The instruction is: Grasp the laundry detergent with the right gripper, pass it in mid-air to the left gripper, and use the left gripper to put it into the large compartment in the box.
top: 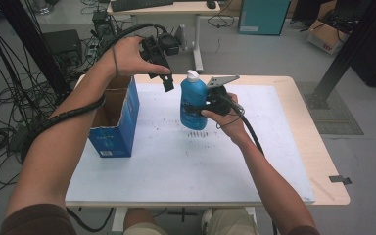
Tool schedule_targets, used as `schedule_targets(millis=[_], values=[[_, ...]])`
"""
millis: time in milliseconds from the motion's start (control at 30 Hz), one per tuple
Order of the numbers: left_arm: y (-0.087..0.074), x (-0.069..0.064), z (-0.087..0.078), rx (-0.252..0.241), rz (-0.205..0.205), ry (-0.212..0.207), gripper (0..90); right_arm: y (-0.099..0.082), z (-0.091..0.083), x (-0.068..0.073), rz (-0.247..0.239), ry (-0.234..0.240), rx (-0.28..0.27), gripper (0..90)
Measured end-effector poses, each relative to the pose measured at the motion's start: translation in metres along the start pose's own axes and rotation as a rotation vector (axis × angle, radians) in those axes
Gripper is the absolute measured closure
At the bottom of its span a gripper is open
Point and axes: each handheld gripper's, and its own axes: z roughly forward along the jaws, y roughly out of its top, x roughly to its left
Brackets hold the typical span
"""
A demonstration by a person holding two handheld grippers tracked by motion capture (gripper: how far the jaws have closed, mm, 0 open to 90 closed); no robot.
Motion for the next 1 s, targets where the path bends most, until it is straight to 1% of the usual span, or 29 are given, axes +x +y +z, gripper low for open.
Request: schedule_targets(millis=[33, 100, 133, 167, 200, 233, 267, 300, 333, 367, 400, 433, 467, 533, 567, 667, 733, 767, 800, 867, 900, 967, 1000], values=[[0.0, -0.002, -0.001, 0.003, 0.022, -0.012, 5.1, 0.0, 0.002, 0.002, -0.003, 0.01, 0.001, 44.5], [-0.001, -0.005, -0.002, 0.005, 0.04, -0.025, 5.1, 0.001, 0.008, 0.006, -0.028, 0.034, 0.002, 44.5], [-0.001, -0.005, -0.002, 0.005, 0.04, -0.025, 5.1, 0.001, 0.012, 0.009, -0.026, 0.052, 0.001, 44.5], [-0.002, -0.006, -0.004, 0.008, 0.055, -0.032, 5.1, 0.001, 0.014, 0.01, -0.036, 0.06, 0.001, 44.5], [-0.002, -0.008, -0.004, 0.002, 0.06, -0.03, 5.1, 0.002, 0.017, 0.013, -0.03, 0.073, 0.001, 44.5], [-0.003, -0.009, -0.005, -0.002, 0.056, -0.041, 5.0, 0.003, 0.019, 0.015, -0.042, 0.08, 0.0, 44.5], [-0.004, -0.01, -0.007, -0.012, 0.064, -0.047, 5.0, 0.003, 0.021, 0.016, -0.046, 0.081, 0.0, 44.5], [-0.004, -0.009, -0.009, -0.007, 0.089, -0.042, 5.0, 0.003, 0.023, 0.018, -0.053, 0.093, -0.002, 44.6], [-0.004, -0.011, -0.009, -0.01, 0.08, -0.049, 5.0, 0.004, 0.024, 0.019, -0.055, 0.101, -0.003, 44.5], [-0.005, -0.012, -0.009, -0.012, 0.086, -0.048, 4.8, 0.004, 0.026, 0.021, -0.059, 0.11, -0.004, 44.5], [-0.005, -0.013, -0.01, -0.001, 0.093, -0.054, 4.9, 0.005, 0.028, 0.023, -0.074, 0.123, -0.009, 44.5], [-0.005, -0.014, -0.01, -0.005, 0.1, -0.053, 4.8, 0.005, 0.029, 0.025, -0.089, 0.144, -0.012, 44.4], [-0.005, -0.015, -0.011, -0.003, 0.105, -0.063, 4.8, 0.006, 0.03, 0.027, -0.086, 0.158, -0.014, 44.4], [-0.006, -0.016, -0.012, -0.005, 0.112, -0.068, 4.8, 0.008, 0.031, 0.031, -0.101, 0.177, -0.018, 44.5], [-0.006, -0.018, -0.013, -0.013, 0.124, -0.074, 4.8, 0.009, 0.031, 0.033, -0.109, 0.185, -0.018, 44.4], [-0.006, -0.02, -0.015, -0.019, 0.134, -0.078, 4.6, 0.012, 0.032, 0.039, -0.125, 0.205, -0.017, 44.4], [-0.006, -0.023, -0.016, -0.013, 0.149, -0.093, 4.6, 0.014, 0.031, 0.042, -0.142, 0.218, -0.025, 44.4], [-0.006, -0.024, -0.015, -0.014, 0.152, -0.09, 4.6, 0.015, 0.031, 0.044, -0.147, 0.226, -0.027, 44.4], [-0.006, -0.026, -0.015, -0.007, 0.164, -0.101, 4.7, 0.016, 0.031, 0.046, -0.148, 0.227, -0.03, 44.4], [-0.005, -0.028, -0.014, -0.001, 0.173, -0.106, 4.5, 0.019, 0.031, 0.049, -0.163, 0.239, -0.04, 44.4], [-0.005, -0.029, -0.014, -0.004, 0.175, -0.119, 4.4, 0.02, 0.031, 0.05, -0.166, 0.246, -0.041, 44.4], [-0.005, -0.029, -0.013, 0.001, 0.179, -0.125, 4.4, 0.023, 0.031, 0.053, -0.178, 0.248, -0.039, 44.4], [-0.005, -0.03, -0.013, 0.027, 0.214, -0.138, 4.4, 0.024, 0.031, 0.054, -0.184, 0.251, -0.037, 44.4]])
